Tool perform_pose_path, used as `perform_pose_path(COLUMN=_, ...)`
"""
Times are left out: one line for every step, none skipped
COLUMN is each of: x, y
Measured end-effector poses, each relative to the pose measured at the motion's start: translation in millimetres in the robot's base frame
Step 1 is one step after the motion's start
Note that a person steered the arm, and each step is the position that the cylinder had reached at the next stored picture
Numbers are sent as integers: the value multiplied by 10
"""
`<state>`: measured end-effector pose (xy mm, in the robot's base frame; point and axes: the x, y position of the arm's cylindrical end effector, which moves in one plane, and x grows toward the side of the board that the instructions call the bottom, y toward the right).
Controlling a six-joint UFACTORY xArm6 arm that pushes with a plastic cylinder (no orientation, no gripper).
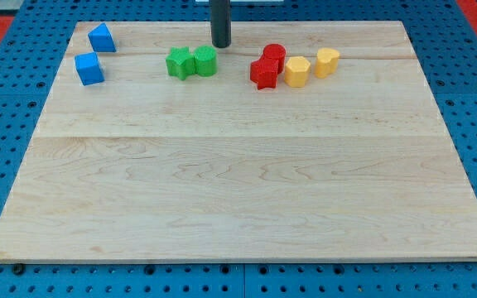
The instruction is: Move the red circle to the top right of the green circle
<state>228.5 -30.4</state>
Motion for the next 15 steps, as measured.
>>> perform_pose_path(x=-357, y=60)
perform_pose_path(x=-199, y=-106)
perform_pose_path(x=0, y=248)
perform_pose_path(x=3, y=943)
perform_pose_path(x=75, y=1371)
perform_pose_path(x=328, y=1367)
perform_pose_path(x=539, y=1360)
perform_pose_path(x=561, y=956)
perform_pose_path(x=564, y=731)
perform_pose_path(x=639, y=606)
perform_pose_path(x=819, y=505)
perform_pose_path(x=709, y=263)
perform_pose_path(x=396, y=267)
perform_pose_path(x=172, y=267)
perform_pose_path(x=88, y=294)
